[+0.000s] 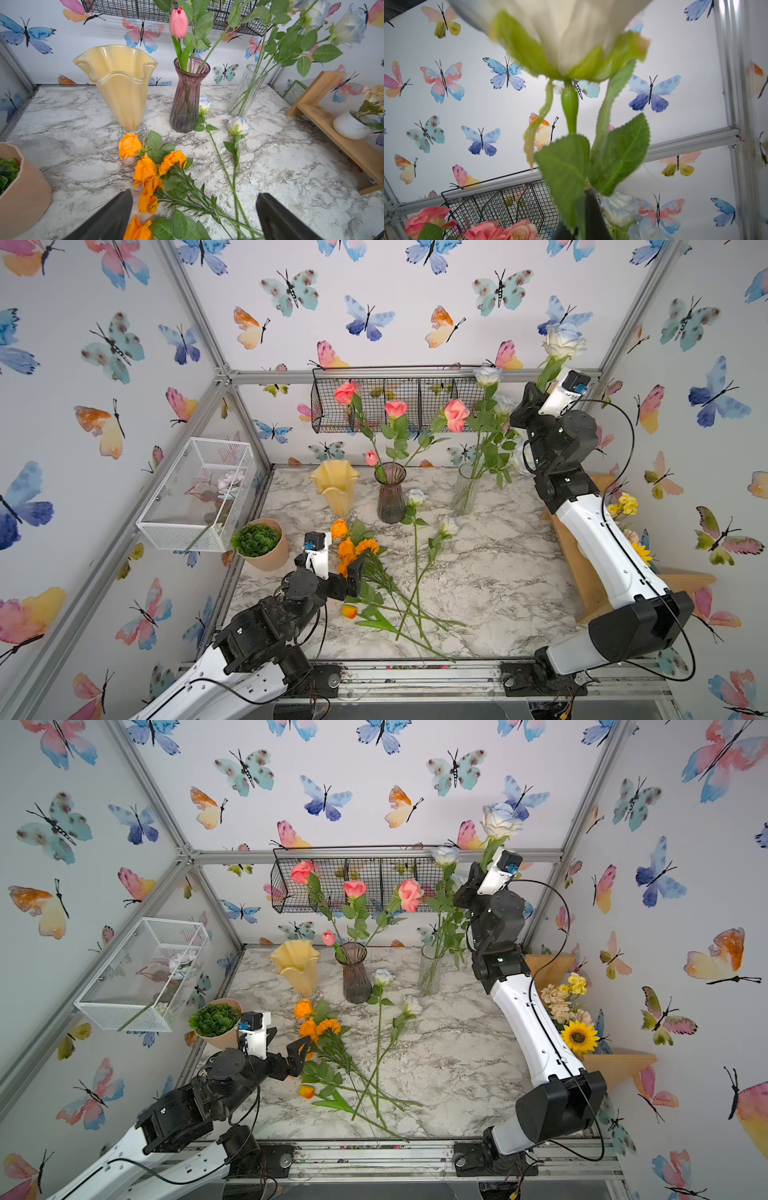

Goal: Arrange the flowers in different vases according to their colors
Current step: Insert the flower into the vase.

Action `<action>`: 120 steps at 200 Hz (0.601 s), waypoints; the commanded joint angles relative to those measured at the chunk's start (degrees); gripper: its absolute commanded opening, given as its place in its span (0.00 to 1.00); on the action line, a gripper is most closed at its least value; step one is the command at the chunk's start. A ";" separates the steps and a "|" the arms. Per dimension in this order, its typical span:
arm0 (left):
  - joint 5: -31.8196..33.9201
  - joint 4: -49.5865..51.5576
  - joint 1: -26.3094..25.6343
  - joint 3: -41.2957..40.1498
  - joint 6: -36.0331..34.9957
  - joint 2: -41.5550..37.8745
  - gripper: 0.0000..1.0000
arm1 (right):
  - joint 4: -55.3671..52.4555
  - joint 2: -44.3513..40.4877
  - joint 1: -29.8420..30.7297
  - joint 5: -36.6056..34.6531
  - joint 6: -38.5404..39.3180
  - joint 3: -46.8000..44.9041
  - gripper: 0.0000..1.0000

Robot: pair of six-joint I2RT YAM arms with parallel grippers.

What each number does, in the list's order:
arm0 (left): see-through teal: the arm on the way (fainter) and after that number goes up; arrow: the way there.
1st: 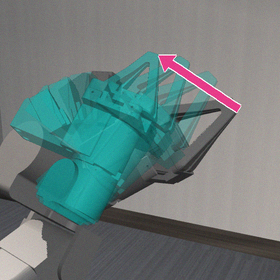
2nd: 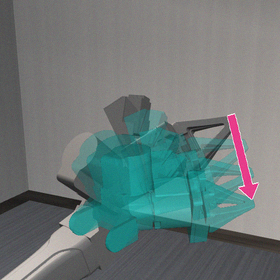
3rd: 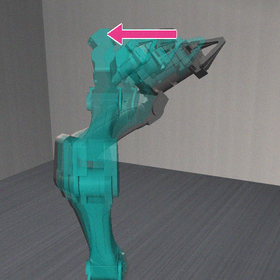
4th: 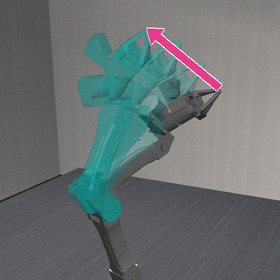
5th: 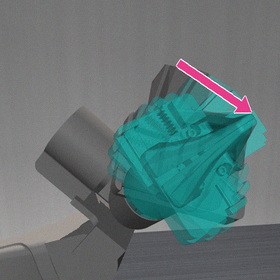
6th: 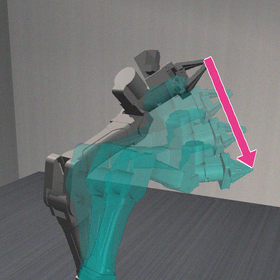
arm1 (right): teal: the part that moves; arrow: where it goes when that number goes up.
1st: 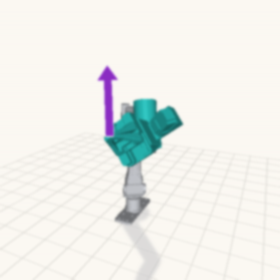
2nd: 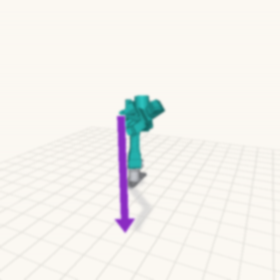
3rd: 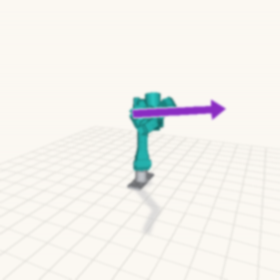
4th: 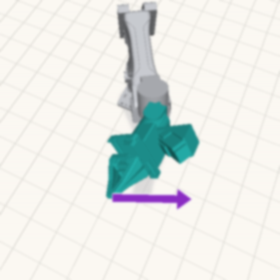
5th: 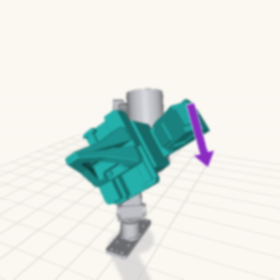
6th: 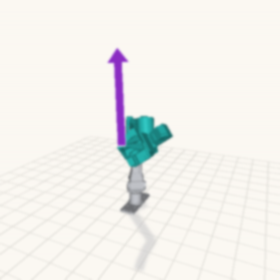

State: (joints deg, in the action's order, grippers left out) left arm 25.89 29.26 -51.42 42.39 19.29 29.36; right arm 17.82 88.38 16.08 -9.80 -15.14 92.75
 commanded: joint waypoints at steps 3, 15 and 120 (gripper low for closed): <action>2.65 0.70 0.31 -0.47 -0.57 -0.62 0.99 | 3.43 1.72 -0.26 1.80 -1.45 1.40 0.02; 2.97 0.80 0.27 -0.55 -0.57 -0.56 0.99 | 3.74 2.27 -0.26 1.98 -1.56 0.84 0.02; 3.78 0.98 0.42 -0.55 -0.57 -0.20 0.99 | 4.66 6.35 -0.26 2.69 -0.52 -1.86 0.02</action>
State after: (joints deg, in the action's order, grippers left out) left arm 27.64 30.13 -51.37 42.15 19.29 29.34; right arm 21.74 93.54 16.08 -8.78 -16.45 91.22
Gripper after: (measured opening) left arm 0.987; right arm 0.063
